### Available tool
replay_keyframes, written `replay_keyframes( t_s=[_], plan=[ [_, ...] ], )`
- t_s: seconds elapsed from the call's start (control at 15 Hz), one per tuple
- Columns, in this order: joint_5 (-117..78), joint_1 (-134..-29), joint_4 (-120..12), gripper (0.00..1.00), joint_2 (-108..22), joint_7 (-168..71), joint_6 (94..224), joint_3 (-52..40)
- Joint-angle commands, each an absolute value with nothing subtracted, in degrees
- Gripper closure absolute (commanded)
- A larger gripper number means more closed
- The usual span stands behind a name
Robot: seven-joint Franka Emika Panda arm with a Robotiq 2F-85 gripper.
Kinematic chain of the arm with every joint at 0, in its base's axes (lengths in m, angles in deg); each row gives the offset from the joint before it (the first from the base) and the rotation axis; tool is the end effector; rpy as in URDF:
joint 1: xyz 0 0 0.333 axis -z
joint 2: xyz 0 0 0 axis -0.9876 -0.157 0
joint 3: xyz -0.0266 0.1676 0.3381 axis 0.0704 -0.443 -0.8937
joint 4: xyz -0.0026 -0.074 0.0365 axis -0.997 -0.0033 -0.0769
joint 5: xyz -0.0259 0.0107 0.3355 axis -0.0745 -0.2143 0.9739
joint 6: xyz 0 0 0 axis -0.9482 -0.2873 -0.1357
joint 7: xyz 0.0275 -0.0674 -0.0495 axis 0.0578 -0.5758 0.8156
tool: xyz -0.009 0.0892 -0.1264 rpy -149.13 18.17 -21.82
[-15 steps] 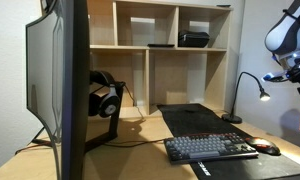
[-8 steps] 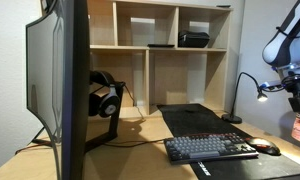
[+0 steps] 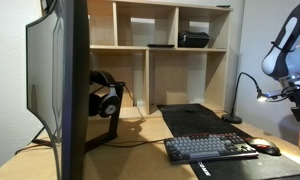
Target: Move the can towards the right edge of the table
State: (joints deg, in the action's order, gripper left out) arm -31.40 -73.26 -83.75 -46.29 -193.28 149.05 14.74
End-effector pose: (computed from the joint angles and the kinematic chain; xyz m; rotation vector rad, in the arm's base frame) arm 0.4269 -0.2848 0.3004 0.2006 -2.7219 0.1896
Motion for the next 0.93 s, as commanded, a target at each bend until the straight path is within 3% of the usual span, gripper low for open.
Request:
replay_keyframes(
  t_s=[0.0,0.47,0.53,0.87],
  plan=[
    [-28.28,-71.72,-83.08,0.57,-49.17,-193.28,149.42,12.32],
    [-25.83,-73.29,-83.16,0.57,-50.63,-193.28,149.7,13.29],
    [-25.73,-73.17,-83.22,0.08,-50.51,-193.28,149.52,13.18],
    [-27.03,-75.29,-85.08,0.0,-48.01,-193.28,151.07,15.86]
  ],
)
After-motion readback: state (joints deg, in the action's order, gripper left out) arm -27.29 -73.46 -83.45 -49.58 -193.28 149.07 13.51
